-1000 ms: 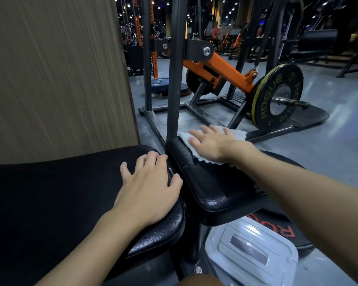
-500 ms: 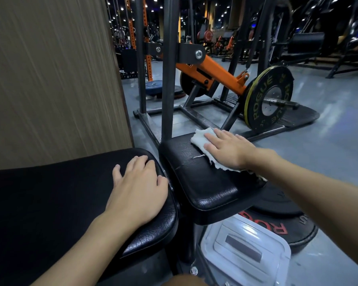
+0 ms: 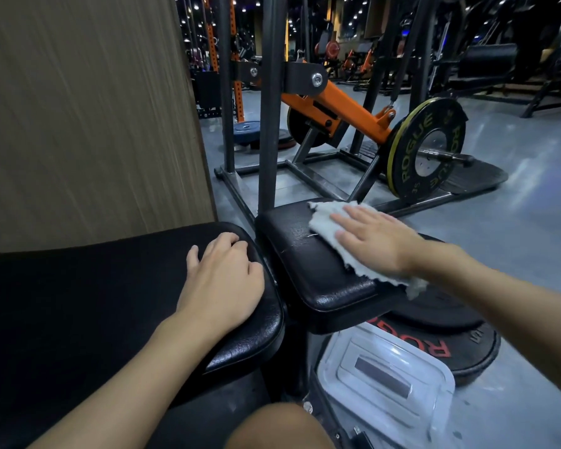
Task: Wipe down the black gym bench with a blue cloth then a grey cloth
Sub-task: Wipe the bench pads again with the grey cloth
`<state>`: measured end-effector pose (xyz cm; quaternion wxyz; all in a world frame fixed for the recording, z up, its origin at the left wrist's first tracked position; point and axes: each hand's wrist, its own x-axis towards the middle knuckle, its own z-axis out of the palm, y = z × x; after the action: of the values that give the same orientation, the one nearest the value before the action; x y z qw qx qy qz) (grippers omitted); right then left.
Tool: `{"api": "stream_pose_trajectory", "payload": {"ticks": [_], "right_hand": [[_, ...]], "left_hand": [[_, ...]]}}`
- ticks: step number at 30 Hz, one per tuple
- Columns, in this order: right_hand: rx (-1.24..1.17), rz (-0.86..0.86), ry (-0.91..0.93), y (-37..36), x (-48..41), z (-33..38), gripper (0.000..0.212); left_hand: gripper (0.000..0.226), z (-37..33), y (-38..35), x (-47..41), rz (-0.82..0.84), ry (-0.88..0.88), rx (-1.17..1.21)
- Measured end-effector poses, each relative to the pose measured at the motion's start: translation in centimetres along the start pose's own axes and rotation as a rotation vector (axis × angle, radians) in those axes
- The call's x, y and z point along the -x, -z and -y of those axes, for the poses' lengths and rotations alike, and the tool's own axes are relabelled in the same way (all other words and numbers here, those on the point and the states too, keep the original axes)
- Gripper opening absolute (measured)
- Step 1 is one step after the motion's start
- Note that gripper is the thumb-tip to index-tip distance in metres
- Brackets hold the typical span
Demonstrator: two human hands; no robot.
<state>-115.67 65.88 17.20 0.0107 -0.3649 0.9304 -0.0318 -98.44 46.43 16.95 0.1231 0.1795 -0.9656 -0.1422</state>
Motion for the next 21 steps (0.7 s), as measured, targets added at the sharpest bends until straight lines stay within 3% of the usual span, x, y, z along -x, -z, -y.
{"api": "stream_pose_trajectory", "payload": {"ticks": [4, 7, 9, 12, 14, 21], "right_hand": [[0.014, -0.034, -0.120, 0.0, 0.6, 0.8, 0.061], [0.057, -0.091, -0.043, -0.8, 2.4, 4.5, 0.061], [0.041, -0.274, 0.038, -2.2, 3.9, 7.1, 0.060], [-0.056, -0.730, 0.113, -4.8, 5.4, 8.2, 0.045], [-0.086, -0.900, 0.190, -5.9, 5.8, 7.4, 0.047], [-0.031, -1.024, 0.246, -7.1, 5.2, 3.7, 0.055]], "left_hand": [[0.040, -0.2, 0.0, -0.2, -0.001, -0.001, 0.005], [0.039, -0.3, 0.0, -0.2, 0.000, -0.004, 0.003], [0.039, -0.2, 0.0, -0.2, -0.002, -0.002, 0.009], [0.038, -0.1, 0.1, -0.1, -0.010, -0.002, 0.027], [0.039, 0.0, 0.0, -0.1, -0.006, -0.004, 0.025], [0.042, 0.1, -0.2, -0.1, -0.020, -0.016, 0.011]]}}
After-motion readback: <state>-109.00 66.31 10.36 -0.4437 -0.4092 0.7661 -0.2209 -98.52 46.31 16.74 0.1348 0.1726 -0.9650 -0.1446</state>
